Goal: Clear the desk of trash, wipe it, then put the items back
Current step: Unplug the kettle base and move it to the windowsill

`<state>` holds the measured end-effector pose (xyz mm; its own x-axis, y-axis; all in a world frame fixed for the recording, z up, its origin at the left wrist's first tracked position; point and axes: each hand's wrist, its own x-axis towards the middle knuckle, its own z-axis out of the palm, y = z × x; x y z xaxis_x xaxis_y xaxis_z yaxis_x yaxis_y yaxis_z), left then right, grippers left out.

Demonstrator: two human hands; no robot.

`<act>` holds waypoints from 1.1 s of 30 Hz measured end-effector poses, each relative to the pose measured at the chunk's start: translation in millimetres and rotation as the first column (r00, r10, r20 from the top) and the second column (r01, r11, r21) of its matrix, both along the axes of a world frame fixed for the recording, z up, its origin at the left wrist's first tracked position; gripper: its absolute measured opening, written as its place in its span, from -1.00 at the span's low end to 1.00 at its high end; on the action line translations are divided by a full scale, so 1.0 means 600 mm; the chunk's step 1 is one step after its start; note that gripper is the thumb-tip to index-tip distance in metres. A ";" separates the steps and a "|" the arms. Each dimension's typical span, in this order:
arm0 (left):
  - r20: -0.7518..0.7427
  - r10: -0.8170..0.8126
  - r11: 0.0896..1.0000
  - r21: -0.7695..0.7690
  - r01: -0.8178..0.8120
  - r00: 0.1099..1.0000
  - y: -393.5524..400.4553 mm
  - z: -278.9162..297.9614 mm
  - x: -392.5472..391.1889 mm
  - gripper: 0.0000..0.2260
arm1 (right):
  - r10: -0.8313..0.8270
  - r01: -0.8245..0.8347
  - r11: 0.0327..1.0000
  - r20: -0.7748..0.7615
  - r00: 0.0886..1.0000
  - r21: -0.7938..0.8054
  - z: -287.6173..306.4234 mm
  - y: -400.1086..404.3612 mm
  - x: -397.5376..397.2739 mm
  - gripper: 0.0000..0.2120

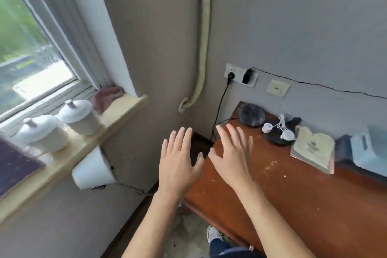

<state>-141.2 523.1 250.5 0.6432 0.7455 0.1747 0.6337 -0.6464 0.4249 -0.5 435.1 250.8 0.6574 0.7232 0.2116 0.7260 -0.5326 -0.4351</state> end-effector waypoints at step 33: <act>-0.376 -0.147 0.908 -0.419 -0.027 0.915 0.250 -0.342 0.554 -0.73 | -0.067 0.019 0.867 -0.080 0.995 -0.498 -0.289 0.191 0.597 -0.66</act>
